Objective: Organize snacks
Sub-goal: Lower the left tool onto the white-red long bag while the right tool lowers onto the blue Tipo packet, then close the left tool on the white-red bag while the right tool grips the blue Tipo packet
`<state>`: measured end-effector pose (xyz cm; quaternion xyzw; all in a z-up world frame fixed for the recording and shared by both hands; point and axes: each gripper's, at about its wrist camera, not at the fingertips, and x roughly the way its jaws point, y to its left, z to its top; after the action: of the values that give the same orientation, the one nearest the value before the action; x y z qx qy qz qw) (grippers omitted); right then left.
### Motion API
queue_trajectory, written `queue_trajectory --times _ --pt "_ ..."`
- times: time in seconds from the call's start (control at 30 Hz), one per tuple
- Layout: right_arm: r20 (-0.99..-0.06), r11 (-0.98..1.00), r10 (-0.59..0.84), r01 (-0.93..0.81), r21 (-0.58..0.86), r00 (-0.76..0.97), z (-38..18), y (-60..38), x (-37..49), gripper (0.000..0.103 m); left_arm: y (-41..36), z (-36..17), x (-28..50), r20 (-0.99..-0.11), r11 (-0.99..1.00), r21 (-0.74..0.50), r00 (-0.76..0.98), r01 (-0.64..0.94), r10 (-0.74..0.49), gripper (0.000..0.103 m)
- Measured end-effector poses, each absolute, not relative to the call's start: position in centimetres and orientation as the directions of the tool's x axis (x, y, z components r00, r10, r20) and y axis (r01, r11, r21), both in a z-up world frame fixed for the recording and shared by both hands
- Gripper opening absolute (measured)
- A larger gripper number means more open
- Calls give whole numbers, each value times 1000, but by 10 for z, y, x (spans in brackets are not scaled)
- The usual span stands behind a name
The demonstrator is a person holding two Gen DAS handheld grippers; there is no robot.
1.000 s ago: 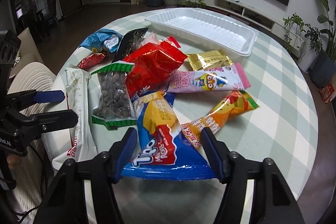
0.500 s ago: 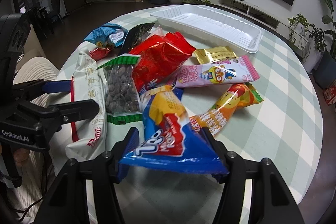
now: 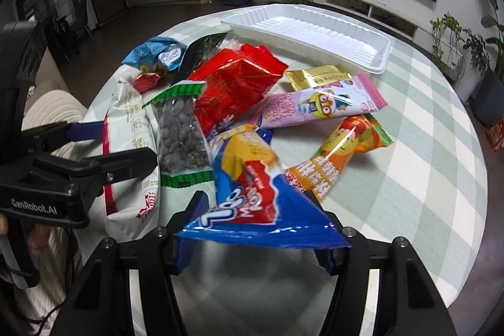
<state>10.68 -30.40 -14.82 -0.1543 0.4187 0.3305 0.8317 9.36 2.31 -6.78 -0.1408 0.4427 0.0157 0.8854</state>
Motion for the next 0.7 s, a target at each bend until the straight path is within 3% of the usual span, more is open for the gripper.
queue_trajectory --times 0.13,0.2,0.47,0.6,0.7 --pt "-793 739 428 -673 32 433 -146 -306 111 64 26 -66 93 -776 960 -255 617 -113 -133 69" --pt "-791 737 437 -675 42 428 -145 -305 113 64 27 -66 94 -777 960 -264 610 -95 -154 46" --pt "-792 713 447 -701 35 416 -141 -300 116 64 37 -66 95 -778 955 -287 599 -70 -190 30" --pt "-804 699 429 -715 7 412 -143 -292 123 63 39 -66 93 -775 952 -302 595 -56 -211 28" --pt "-807 684 446 -729 29 386 -144 -290 126 45 42 -67 92 -772 947 -316 594 -49 -227 27"
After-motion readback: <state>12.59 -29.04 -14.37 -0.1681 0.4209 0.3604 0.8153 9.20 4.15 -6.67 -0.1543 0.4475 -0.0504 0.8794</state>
